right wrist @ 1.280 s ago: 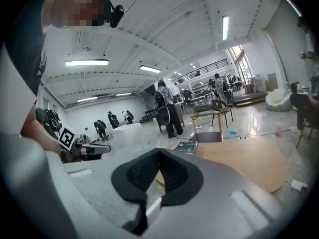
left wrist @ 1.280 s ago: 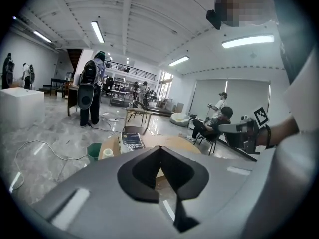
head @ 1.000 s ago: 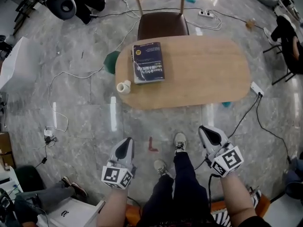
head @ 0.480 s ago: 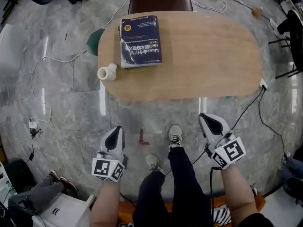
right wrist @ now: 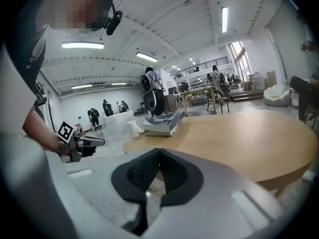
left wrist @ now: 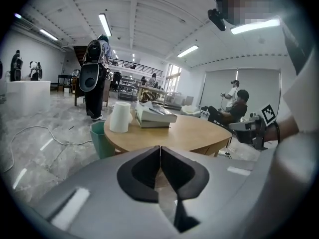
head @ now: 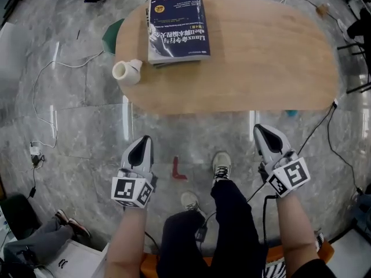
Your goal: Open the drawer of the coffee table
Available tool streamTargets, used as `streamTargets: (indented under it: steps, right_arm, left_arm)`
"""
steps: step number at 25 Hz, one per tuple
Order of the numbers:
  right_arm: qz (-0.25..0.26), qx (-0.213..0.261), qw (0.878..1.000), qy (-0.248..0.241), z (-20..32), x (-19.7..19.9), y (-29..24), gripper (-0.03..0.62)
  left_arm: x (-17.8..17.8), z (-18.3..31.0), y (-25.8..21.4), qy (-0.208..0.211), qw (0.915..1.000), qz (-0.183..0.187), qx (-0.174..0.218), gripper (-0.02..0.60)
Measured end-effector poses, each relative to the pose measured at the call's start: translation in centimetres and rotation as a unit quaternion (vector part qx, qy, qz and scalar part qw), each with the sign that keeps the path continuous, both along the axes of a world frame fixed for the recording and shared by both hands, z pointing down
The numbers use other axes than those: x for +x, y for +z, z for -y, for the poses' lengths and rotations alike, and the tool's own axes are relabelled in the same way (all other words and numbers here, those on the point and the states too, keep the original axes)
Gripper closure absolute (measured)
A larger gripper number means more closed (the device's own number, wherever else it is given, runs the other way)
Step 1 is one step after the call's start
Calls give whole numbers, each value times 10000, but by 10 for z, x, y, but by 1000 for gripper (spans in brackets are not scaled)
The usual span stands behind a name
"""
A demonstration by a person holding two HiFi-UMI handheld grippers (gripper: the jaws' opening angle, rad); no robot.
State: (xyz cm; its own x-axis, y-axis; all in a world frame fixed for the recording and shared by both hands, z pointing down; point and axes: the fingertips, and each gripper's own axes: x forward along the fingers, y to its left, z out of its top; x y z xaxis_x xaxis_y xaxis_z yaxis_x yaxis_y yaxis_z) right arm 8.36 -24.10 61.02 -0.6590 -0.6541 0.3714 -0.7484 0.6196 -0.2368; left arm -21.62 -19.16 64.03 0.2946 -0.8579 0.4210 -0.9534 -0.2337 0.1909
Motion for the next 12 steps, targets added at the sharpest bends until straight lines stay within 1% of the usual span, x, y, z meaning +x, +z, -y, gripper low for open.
streamTargets:
  steps: [7, 9, 12]
  right_arm:
    - [-43, 257, 9996, 87, 4, 1, 68, 589]
    - [5, 301, 9994, 148, 8, 1, 88, 571]
    - [29, 448, 9989, 116, 13, 1, 115, 562]
  left_arm:
    - [-18, 14, 68, -11, 9996, 43, 264, 545]
    - [-24, 20, 85, 1, 9992, 131, 388, 535]
    - [-33, 27, 111, -54, 9981, 231, 569, 501]
